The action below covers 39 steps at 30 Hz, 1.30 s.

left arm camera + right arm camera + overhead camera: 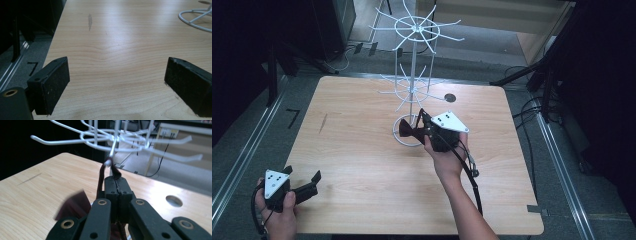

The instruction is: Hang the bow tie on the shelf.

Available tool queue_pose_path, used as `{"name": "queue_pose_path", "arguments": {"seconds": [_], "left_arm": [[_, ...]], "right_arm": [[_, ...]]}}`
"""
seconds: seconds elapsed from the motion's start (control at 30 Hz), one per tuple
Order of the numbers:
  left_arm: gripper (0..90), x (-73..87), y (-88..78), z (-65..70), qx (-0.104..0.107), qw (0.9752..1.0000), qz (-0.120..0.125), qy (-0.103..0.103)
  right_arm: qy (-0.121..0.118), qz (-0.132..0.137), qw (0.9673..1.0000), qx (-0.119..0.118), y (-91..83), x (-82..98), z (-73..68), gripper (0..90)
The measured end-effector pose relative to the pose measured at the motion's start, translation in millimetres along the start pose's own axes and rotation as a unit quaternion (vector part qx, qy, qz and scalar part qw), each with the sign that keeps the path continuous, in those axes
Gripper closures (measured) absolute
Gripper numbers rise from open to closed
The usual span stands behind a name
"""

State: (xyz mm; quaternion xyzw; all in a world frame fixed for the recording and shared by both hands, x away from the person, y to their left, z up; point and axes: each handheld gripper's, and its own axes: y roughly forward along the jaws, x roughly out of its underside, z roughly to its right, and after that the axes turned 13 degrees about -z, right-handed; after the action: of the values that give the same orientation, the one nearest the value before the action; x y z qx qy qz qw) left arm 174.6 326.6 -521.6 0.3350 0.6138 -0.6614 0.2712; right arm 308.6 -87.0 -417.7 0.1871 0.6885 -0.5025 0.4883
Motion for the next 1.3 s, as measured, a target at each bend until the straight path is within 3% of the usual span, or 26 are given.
{"name": "queue_pose_path", "arguments": {"seconds": [0.03,0.13,0.17,0.3,0.47,0.7,0.77,0.87,1.0,1.3], "left_arm": [[6.5,0.0,0.4,0.3,0.000,1.0000,0.002,0.001],[6.5,0.0,0.4,0.5,0.000,1.0000,0.002,0.001],[6.5,0.0,0.2,0.1,0.000,1.0000,0.001,0.002],[6.5,0.0,0.3,0.0,0.000,1.0000,0.001,0.001],[6.5,-0.1,0.4,0.1,0.000,1.0000,0.001,0.001],[6.5,-0.2,0.4,-0.2,0.000,1.0000,0.000,-0.002],[6.5,-0.3,0.7,-0.1,0.000,1.0000,0.000,-0.002],[6.5,-0.4,0.8,-0.2,0.000,1.0000,0.000,-0.002],[6.5,-0.4,0.6,-0.2,-0.001,1.0000,0.000,-0.002],[6.5,-0.3,0.7,0.2,-0.002,1.0000,0.001,0.000]], "right_arm": [[0.017,-0.002,0.9998,-0.005,4.8,3.3,2.9,90.0],[0.030,-0.003,0.9994,-0.013,9.2,6.7,5.6,90.0],[0.046,-0.004,0.9987,-0.020,15.6,12.1,8.0,90.0],[0.061,-0.007,0.9977,-0.026,24.3,17.1,9.5,90.0],[0.069,-0.004,0.9971,-0.032,33.6,18.6,9.9,90.0],[0.073,-0.023,0.9966,-0.031,53.1,23.0,8.6,90.0],[0.076,-0.031,0.9957,-0.042,56.0,25.4,7.9,89.3],[0.077,-0.042,0.9950,-0.048,57.1,26.9,7.7,78.1],[0.086,-0.045,0.9945,-0.039,55.0,28.1,11.7,60.0],[0.093,-0.026,0.9935,-0.061,37.9,31.7,19.5,48.6]]}}
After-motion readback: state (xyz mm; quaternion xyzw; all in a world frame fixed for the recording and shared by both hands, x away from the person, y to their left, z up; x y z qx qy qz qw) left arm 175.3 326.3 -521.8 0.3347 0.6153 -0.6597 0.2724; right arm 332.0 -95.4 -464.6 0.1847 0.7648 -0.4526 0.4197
